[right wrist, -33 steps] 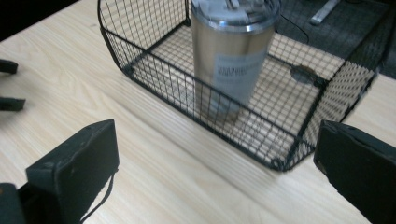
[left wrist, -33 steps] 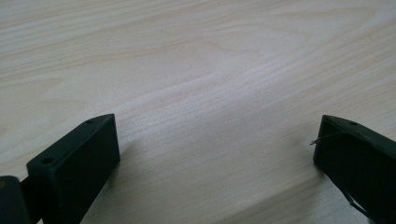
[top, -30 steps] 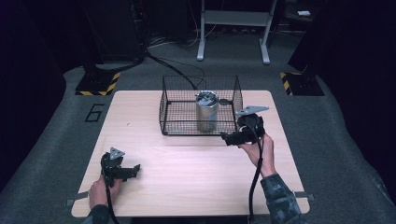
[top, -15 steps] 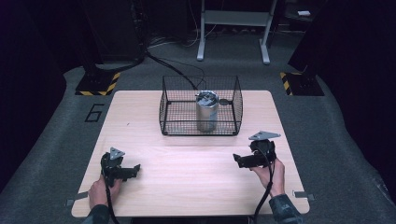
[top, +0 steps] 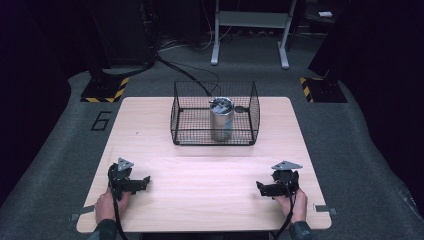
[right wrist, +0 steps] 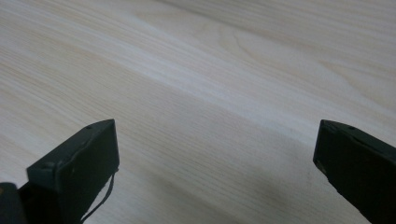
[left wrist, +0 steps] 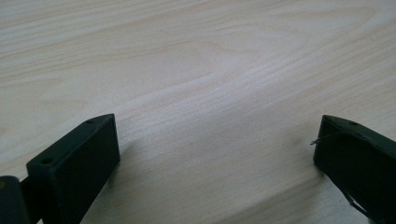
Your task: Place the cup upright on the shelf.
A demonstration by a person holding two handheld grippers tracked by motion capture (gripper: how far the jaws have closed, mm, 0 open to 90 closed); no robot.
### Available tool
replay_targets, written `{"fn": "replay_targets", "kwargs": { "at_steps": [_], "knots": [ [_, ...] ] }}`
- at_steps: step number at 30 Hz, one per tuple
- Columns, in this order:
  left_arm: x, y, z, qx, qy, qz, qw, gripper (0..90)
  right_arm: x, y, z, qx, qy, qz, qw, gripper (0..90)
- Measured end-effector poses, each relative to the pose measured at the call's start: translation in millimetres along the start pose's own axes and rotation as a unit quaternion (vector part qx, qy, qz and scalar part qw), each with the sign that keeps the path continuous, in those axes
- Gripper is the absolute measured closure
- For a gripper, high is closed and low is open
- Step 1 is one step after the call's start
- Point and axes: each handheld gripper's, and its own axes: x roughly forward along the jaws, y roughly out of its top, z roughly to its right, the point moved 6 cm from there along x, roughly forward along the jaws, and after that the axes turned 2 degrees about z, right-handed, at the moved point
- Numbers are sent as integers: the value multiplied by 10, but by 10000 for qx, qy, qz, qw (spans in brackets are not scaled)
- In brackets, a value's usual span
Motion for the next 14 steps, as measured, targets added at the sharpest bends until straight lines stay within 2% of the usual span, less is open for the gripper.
{"fn": "replay_targets", "kwargs": {
  "at_steps": [4,7,8,9,11,14],
  "knots": [
    [4,1,1,-4,16,29,10000,2,82,-126,88,204,-9,-86,9998,0],
    [-4,-1,-1,8,-15,-33,10000,2,118,-171,103,196,-9,-144,9997,0],
    [6,2,1,-6,3,30,10000,2,122,-203,103,65,-171,-20,9998,0],
    [-2,-1,0,8,-26,-30,10000,2,122,-203,103,65,-171,-20,9998,0],
    [5,1,2,-5,3,24,10000,2,125,-220,106,23,-149,144,9998,0],
    [5,2,3,-11,3,27,10000,2,126,-219,106,41,-159,161,9997,0]
  ]
}}
